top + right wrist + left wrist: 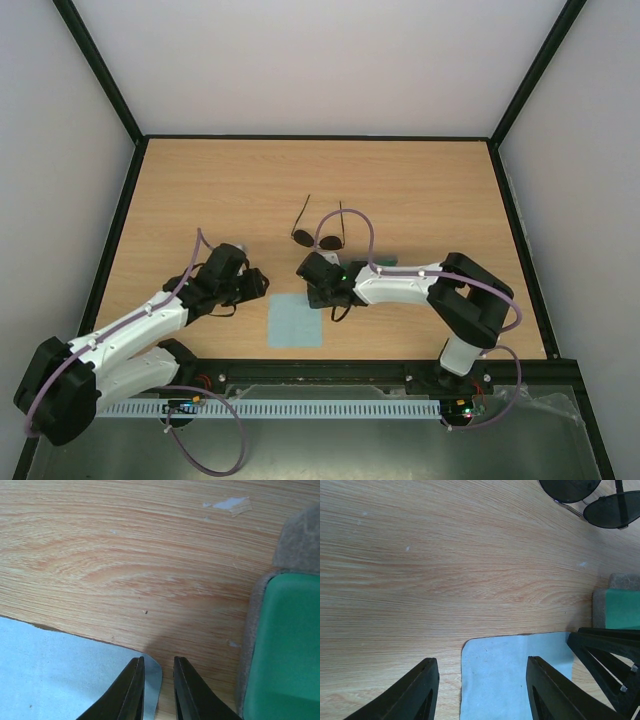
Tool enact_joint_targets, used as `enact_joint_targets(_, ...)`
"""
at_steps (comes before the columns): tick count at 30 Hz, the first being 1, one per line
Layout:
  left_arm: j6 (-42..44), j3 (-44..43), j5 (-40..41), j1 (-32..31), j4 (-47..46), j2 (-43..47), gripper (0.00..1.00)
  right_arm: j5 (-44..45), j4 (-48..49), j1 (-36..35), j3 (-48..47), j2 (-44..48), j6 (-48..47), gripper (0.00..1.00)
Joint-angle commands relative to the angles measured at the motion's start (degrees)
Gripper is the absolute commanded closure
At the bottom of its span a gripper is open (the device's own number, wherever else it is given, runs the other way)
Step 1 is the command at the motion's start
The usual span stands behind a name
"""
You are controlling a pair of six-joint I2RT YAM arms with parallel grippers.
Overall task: Organize the sunglasses
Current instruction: Fold the glasses cleaning cloth at the center of the board.
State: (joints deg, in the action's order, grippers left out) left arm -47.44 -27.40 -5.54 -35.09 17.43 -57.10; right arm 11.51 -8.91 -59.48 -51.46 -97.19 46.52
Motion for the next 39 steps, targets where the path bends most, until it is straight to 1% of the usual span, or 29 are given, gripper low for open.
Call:
enact_joint_targets(1,-0.45,0.71,0.30,-0.24,-0.16,1.07,0.50,0.85,-1.29,-0.98,-1.00,-1.58,-0.07,0.81)
enact_joint_targets(10,-0.46,0.69,0.27,-0.24,-0.25,1.07,0.50,1.16,-1.58,-1.60,-1.44,-2.75,-0.01,0.82)
enact_joint_targets(19,-0.44,0.78,0.18,-0.27,-0.27,0.90,0.50,1.24,-1.56,-1.67,-1.43,-3.51,-0.09,0.90)
enact_joint_targets(22,-0.38,0.74,0.18,-0.28,-0.29,0.79,0.50,1.64,-1.77,-1.72,-1.53,-3.15,-0.18,0.91)
enact_joint_targets(24,-0.29,0.74,0.10,-0.26,-0.43,0.61,0.50,2.05,-2.01,-1.70,-1.61,-2.81,-0.33,0.94)
enact_joint_targets(32,-0.11,0.44,-0.35,-1.08,-1.66,-1.75,0.50,3.33,-2.89,-1.81,-1.61,-1.55,-0.64,0.96)
enact_joint_targets(35,0.09,0.13,-0.35,-1.97,-2.32,-3.31,0.51,3.64,-2.94,-1.82,-1.38,-1.45,-0.80,0.99)
enact_joint_targets(37,0.47,-0.25,-0.30,-2.80,-2.60,-5.04,0.52,3.80,-2.96,-1.79,-1.28,-1.58,-0.86,0.99)
enact_joint_targets(39,0.67,-0.73,0.45,-3.93,-2.44,-6.79,0.59,3.71,-2.87,-1.82,-1.27,-1.65,-0.90,0.99)
